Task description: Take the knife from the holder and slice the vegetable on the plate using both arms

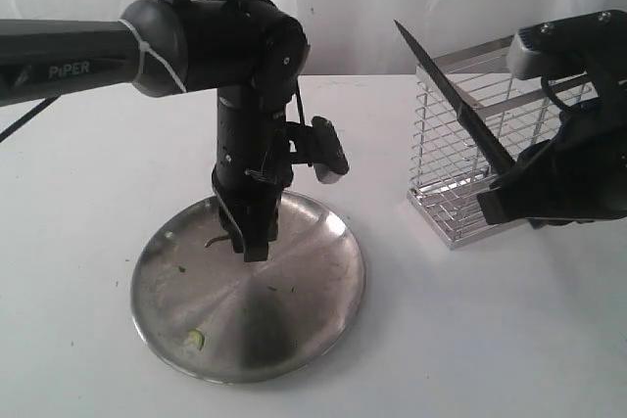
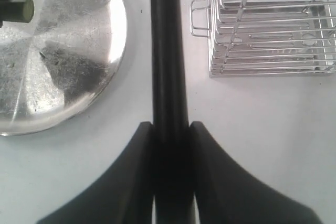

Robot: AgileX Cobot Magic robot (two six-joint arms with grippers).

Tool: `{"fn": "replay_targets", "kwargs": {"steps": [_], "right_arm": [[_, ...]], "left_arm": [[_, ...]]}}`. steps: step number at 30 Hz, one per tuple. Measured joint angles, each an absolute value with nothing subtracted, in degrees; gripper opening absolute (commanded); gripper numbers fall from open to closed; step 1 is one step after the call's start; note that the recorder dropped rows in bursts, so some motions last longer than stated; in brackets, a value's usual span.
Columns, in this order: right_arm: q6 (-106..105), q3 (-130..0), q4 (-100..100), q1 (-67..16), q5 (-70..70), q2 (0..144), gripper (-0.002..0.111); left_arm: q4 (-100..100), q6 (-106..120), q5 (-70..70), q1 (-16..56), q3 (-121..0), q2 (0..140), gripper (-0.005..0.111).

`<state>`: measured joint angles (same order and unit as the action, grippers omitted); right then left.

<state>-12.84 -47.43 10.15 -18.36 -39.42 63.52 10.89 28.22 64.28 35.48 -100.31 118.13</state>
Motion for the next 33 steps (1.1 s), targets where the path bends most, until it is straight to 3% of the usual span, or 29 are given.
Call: {"fn": "replay_targets", "kwargs": {"steps": [21,33], "right_arm": [[-12.8,-47.4,10.4,-18.4,-40.3,64.8,0.000],[-12.8,-47.4,10.4,-18.4,-40.3,64.8,0.000]], "left_arm": [[12.1,28.8,55.1,33.9,-97.1,123.3,0.000],[8.5,28.8,56.5,33.9,-97.1,124.2,0.048]]}}
